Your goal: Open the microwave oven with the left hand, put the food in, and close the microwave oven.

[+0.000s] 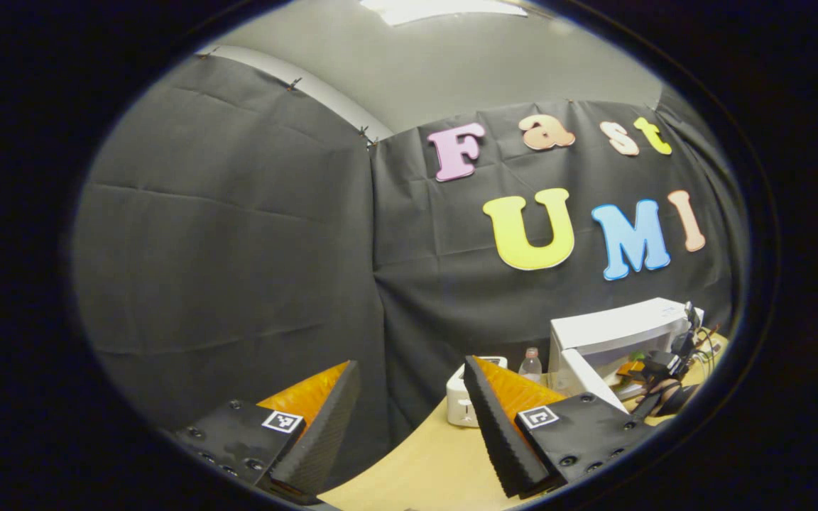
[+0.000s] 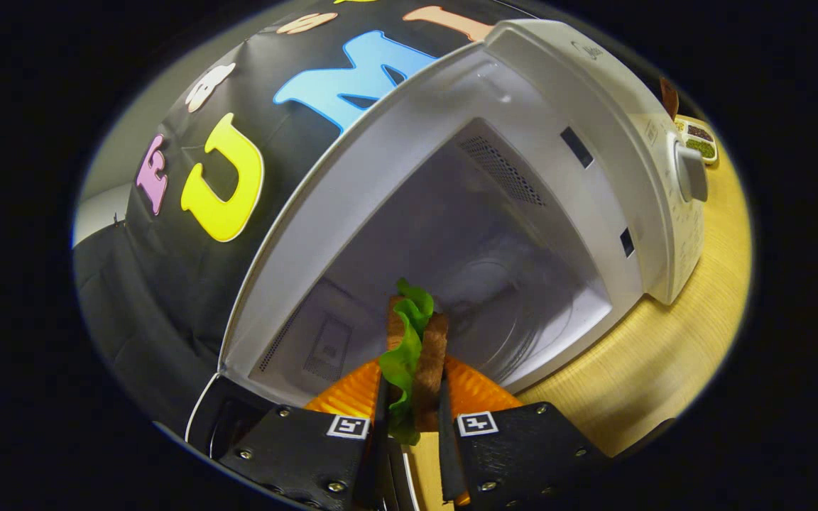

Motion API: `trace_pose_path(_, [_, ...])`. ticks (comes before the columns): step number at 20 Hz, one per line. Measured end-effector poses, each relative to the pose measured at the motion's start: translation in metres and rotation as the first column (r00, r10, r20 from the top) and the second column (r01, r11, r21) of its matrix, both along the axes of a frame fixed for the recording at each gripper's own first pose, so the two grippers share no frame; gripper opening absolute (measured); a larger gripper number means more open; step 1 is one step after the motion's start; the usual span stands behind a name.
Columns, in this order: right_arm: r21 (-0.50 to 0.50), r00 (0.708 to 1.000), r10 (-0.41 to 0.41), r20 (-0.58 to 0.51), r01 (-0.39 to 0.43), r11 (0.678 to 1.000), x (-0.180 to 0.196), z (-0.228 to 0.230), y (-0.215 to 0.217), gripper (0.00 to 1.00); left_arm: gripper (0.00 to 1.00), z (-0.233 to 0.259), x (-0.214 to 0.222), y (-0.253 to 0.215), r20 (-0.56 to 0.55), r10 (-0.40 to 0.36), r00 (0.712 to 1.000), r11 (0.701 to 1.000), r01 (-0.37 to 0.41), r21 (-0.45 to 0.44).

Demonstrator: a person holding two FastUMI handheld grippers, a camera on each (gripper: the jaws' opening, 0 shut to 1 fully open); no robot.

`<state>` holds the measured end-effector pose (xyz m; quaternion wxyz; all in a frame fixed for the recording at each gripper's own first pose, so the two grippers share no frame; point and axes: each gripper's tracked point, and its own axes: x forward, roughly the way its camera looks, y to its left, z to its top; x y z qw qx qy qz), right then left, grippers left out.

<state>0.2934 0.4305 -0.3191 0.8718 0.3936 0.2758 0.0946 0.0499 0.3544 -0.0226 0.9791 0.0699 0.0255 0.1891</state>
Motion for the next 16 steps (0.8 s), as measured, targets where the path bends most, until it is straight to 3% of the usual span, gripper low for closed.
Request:
trace_pose_path(2, [0.002, 0.999, -0.022, -0.034, 0.022, 1.0, 0.007, -0.007, -0.001, 0.37, 0.96, -0.006, 0.003, 0.003, -0.009, 0.001, 1.0, 1.0, -0.001, 0.0])
trace_pose_path(4, [-0.07, 0.999, -0.036, -0.034, 0.034, 0.997, 0.011, -0.015, -0.008, 0.47, 0.94, -0.005, 0.001, 0.009, -0.003, 0.01, 1.0, 1.0, -0.01, 0.005])
trace_pose_path(5, [-0.125, 0.998, -0.04, -0.046, 0.034, 0.992, 0.01, -0.02, -0.013, 0.48, 0.96, -0.006, 0.002, 0.009, 0.002, 0.012, 1.0, 1.0, -0.012, -0.002])
trace_pose_path(6, [-0.187, 0.997, -0.041, -0.064, 0.028, 0.982, 0.008, -0.026, -0.019, 0.61, 0.96, -0.007, 0.002, 0.009, 0.005, 0.011, 1.0, 1.0, -0.011, -0.012])
trace_pose_path(7, [-0.25, 0.996, -0.036, -0.083, 0.015, 0.968, 0.005, -0.034, -0.025, 0.65, 0.96, -0.009, 0.001, 0.009, 0.006, 0.012, 1.0, 1.0, -0.012, -0.018])
trace_pose_path(8, [-0.306, 0.995, -0.027, -0.094, -0.003, 0.952, 0.001, -0.038, -0.031, 0.81, 0.96, -0.011, 0.001, 0.01, 0.005, 0.012, 1.0, 1.0, -0.012, -0.018])
trace_pose_path(10, [-0.401, 0.997, -0.019, -0.073, -0.011, 0.916, -0.004, -0.036, -0.043, 0.97, 0.96, -0.013, -0.004, 0.012, 0.002, 0.012, 1.0, 1.0, -0.012, -0.017])
trace_pose_path(13, [-0.478, 1.0, 0.002, -0.014, -0.008, 0.878, -0.009, -0.018, -0.056, 0.97, 0.96, -0.021, -0.007, 0.007, 0.006, -0.004, 1.0, 1.0, 0.004, -0.025])
trace_pose_path(16, [-0.503, 0.998, 0.046, 0.041, -0.019, 0.864, -0.023, 0.009, -0.063, 0.97, 0.96, -0.033, -0.008, -0.004, 0.002, -0.047, 0.999, 0.999, 0.047, -0.019])
